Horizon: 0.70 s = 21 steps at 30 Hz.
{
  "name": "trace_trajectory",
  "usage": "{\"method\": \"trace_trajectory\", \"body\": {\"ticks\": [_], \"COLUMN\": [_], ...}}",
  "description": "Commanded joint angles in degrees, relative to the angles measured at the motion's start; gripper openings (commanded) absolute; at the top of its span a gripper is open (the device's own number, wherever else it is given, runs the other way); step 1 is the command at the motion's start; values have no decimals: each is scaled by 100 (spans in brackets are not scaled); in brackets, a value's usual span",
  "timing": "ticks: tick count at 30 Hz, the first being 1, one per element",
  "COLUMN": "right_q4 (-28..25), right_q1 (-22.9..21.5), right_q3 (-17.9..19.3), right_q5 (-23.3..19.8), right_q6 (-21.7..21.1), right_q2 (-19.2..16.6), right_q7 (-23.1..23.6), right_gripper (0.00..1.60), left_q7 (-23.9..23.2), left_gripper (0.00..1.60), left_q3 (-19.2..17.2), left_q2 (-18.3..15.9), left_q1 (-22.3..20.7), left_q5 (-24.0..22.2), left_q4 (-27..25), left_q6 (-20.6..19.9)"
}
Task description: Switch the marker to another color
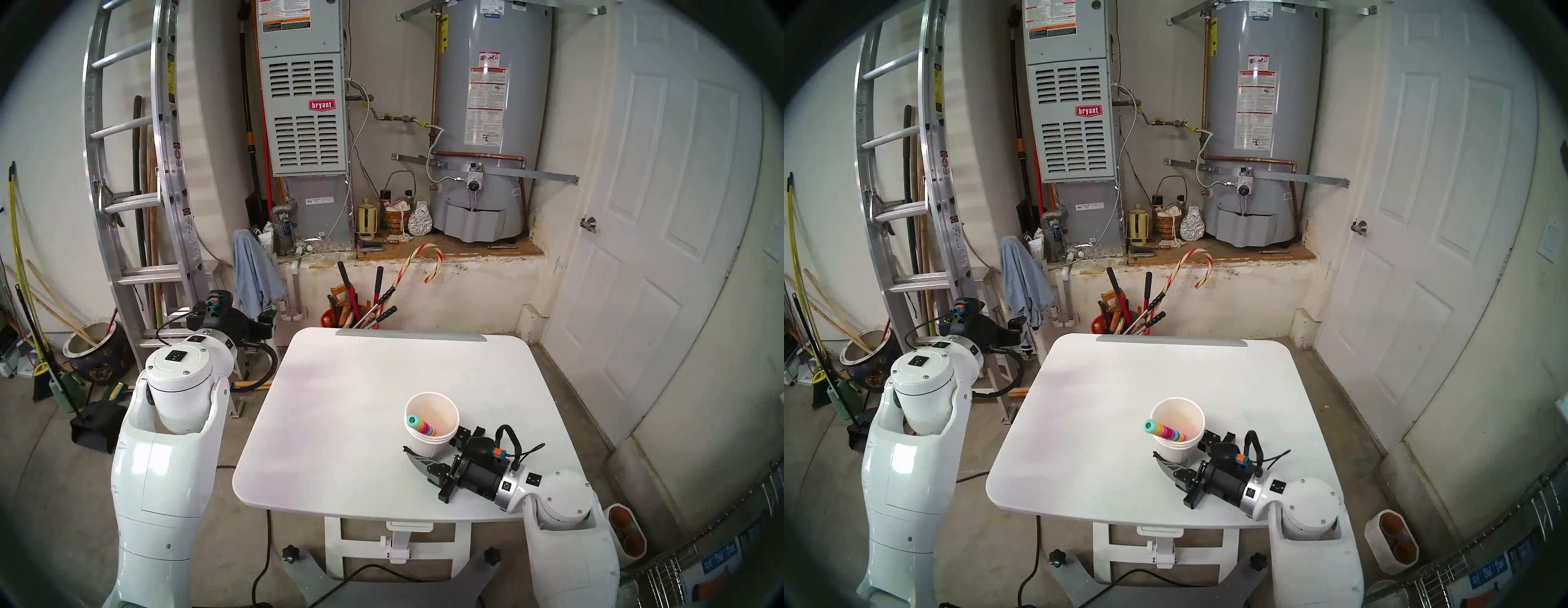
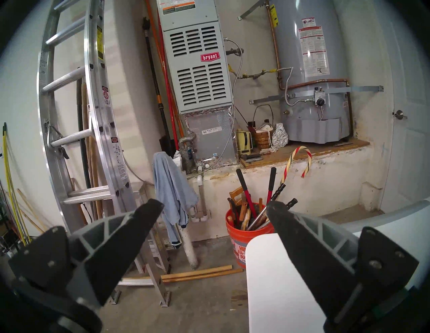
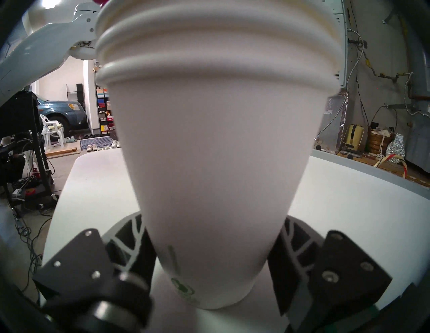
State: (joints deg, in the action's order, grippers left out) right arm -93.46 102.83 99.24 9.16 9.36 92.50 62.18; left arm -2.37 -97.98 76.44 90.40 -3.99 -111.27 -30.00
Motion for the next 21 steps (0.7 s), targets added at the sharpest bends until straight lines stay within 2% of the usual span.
{"method": "trace_trajectory", "body": {"ticks": [1, 2, 5, 11, 14, 16, 18, 19, 20, 21], "right_q4": [101, 42, 177, 308, 419, 413, 528, 537, 550, 615], "right_q1": [-692, -656, -910, -1162, -1341, -1374, -1549, -1585, -1609, -1708], "right_q3": [-74, -105, -170, -374, -466, -542, -613, -656, -693, -736], "right_q5": [-12, -10, 69, 198, 273, 309, 356, 377, 359, 384], "right_q6": [-134, -152, -241, -440, -520, -562, -623, -629, -664, -685], "right_q2": [-35, -40, -65, -78, -72, -71, -52, -48, -45, -30], "right_q7": [-304, -392, -452, -773, -928, -1036, -1104, -1163, -1207, -1244], "right_gripper": [46, 47, 53, 47, 51, 46, 50, 48, 38, 35], "left_q7": [1, 2, 9, 10, 6, 4, 1, 0, -2, -4], "left_gripper": [160, 160, 160, 160, 160, 160, 160, 160, 160, 160], "left_q3": [14, 12, -1, -24, -38, -58, -84, -96, -107, -121], "left_q2": [-5, -5, -3, 1, -1, -4, -8, -10, -12, -13], "left_q1": [-70, -67, -61, -42, -28, -15, -1, 7, 13, 18], "left_q5": [5, 7, 10, 8, 5, 0, -5, -7, -8, -10], "left_q4": [-49, -47, -36, -7, 3, 9, 21, 33, 44, 60], "left_q6": [20, 21, 22, 26, 28, 31, 33, 32, 33, 33]}}
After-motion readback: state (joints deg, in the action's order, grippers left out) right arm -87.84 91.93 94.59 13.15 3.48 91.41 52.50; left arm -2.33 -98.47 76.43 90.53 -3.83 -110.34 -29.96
